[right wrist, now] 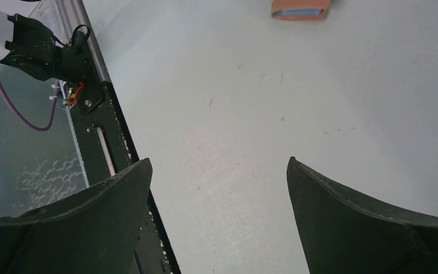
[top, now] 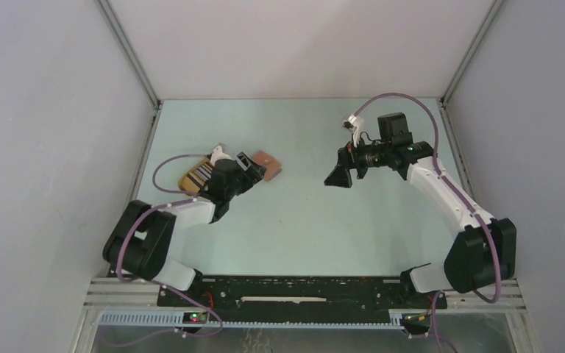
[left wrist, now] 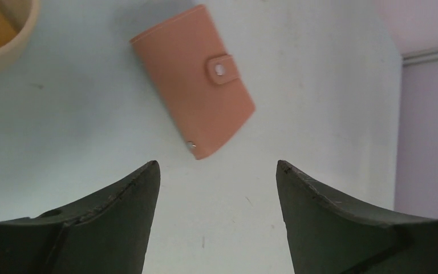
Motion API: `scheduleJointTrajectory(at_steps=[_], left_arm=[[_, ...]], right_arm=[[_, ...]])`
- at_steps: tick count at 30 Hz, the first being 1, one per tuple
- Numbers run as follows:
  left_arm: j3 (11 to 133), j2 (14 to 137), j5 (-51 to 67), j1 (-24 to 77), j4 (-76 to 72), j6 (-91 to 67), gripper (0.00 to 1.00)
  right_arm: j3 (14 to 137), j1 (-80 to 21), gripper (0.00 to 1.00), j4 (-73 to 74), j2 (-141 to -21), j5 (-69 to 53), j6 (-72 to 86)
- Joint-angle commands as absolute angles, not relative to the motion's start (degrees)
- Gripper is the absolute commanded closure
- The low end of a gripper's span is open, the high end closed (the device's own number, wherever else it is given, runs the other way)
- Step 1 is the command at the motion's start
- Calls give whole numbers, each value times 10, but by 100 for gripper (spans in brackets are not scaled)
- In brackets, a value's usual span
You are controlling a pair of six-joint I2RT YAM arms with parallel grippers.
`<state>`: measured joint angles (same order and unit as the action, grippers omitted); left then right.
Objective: Put the credit cards into the card holder
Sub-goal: Move the card holder to the center of the board.
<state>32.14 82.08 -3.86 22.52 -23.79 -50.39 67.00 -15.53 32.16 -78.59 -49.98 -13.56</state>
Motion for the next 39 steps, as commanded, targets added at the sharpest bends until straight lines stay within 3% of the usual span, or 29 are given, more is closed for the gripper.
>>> scheduleJointTrajectory(at_steps=[1,10,22,26,33,39], left_arm=[[357,873,-114,235,-312,-574,21],[428,998,-109,235,-277,-642,25],[452,1028,-106,234,-226,-670,38],[459,1042,-92,234,-221,-674,51],[473,1056,-43,235,-229,-652,84],[494,1062,45,252,-241,-592,99]], right_arm=[[667,-149,4,320,-811,-520,-123],[667,-146,4,316,-822,-518,-118],[667,-137,4,316,-820,-528,-112],[667,-133,4,315,-816,-530,-110],[667,-130,4,318,-806,-534,-111],[667,-130,4,330,-794,-544,-138]])
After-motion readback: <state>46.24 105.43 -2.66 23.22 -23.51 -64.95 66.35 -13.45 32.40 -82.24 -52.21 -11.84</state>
